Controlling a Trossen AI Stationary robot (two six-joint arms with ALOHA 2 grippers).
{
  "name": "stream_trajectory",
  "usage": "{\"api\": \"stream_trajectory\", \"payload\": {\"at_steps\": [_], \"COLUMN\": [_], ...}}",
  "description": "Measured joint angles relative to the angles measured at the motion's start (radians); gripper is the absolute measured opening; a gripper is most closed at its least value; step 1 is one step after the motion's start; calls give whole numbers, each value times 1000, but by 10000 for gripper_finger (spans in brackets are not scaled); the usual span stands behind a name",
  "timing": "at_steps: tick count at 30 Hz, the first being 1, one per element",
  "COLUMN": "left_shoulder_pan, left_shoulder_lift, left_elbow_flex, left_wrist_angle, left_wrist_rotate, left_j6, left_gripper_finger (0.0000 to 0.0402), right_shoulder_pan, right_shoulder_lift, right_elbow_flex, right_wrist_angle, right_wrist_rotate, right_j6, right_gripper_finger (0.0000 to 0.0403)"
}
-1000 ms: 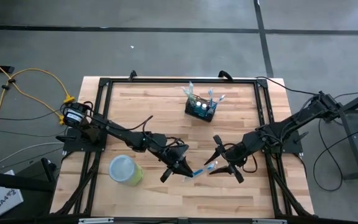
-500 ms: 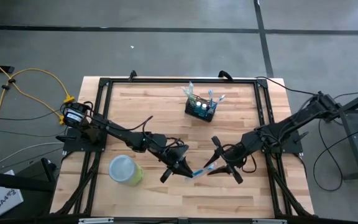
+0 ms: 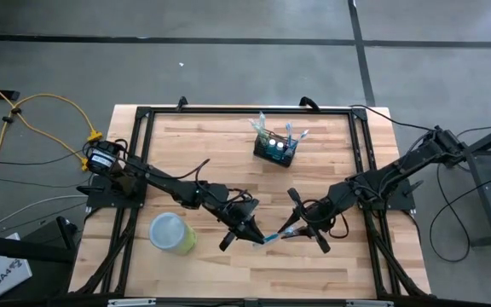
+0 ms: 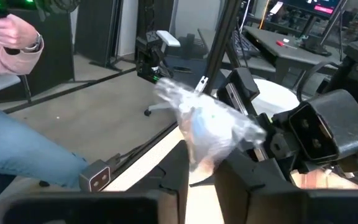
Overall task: Pick & Place toothbrushing station
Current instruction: Put the blue toothbrush into the right section of the black mesh organizer
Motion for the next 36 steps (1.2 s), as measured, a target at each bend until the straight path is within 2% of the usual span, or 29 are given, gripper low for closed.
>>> {"api": "stream_trajectory", "payload": {"at_steps": [7,22,32,36], "left_shoulder_pan": [0,0,-5,-5], "left_shoulder_lift": [0,0,0,0], "left_elbow_flex": [0,0,0,0], "left_wrist_angle": [-1,-2,-5,-5], "left_wrist_rotate": [5,6,-26,-28], "left_j6": [2,16,13,12], "left_gripper_finger": [6,9,89,107], "right_shoulder_pan": [0,0,1,1], "right_shoulder_lift": [0,0,0,0], "right_elbow_flex": [0,0,0,0], "right_wrist_angle": [1,1,-2,-2], "right_wrist_rotate": [-1,-3,-12,-11], "right_j6": [-3,-4,3,6], "right_gripper_finger": [13,8,6,6]}}
